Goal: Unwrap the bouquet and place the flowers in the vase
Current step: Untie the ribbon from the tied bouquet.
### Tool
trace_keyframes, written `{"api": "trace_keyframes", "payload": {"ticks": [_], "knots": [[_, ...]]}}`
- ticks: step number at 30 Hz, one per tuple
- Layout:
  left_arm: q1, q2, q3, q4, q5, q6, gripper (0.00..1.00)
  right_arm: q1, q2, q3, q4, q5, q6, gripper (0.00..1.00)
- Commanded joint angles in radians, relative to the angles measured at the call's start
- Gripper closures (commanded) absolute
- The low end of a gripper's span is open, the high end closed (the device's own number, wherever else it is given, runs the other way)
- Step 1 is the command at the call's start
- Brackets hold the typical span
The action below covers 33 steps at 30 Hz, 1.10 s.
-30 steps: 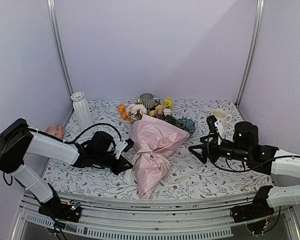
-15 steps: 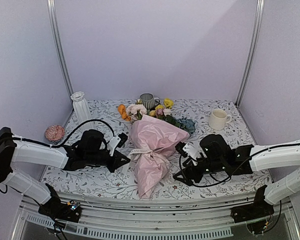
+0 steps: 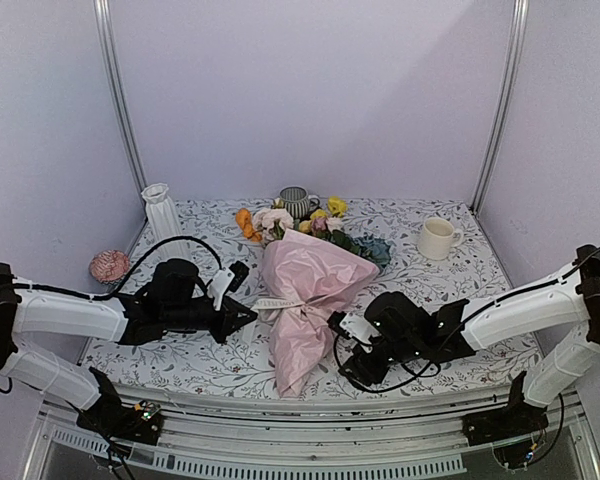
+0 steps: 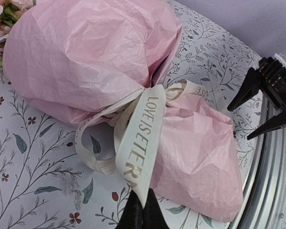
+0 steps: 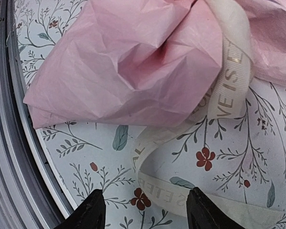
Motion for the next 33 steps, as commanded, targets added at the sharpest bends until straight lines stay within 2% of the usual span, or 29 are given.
{"api": "trace_keyframes", "payload": {"ticks": [1,6,13,17,21,29,33], "knots": [[-0.006,-0.004,-0.010,0.027,-0.004,0.007,1.00,0.018,0.060,0.040,0.029,0.029,-0.017,0.41],[-0.007,-0.006,-0.012,0.035,-0.001,0.008,1.00,0.020,0.109,0.049,0.048,0.046,-0.021,0.43],[-0.006,-0.007,-0.014,0.042,0.003,0.010,1.00,0.034,0.165,0.084,0.015,0.091,-0.039,0.53],[-0.007,-0.006,-0.014,0.044,0.003,0.011,1.00,0.044,0.176,0.087,0.014,0.094,-0.044,0.69],[-0.007,-0.003,-0.014,0.044,0.003,0.012,1.00,0.044,0.139,0.066,0.042,0.107,-0.031,0.95],[-0.006,0.018,0.016,0.047,0.001,-0.011,1.00,0.028,-0.010,0.008,0.060,0.312,0.047,0.97],[-0.007,0.031,0.057,0.033,0.006,-0.038,1.00,-0.044,-0.062,-0.004,0.032,0.324,0.106,0.98]]}}
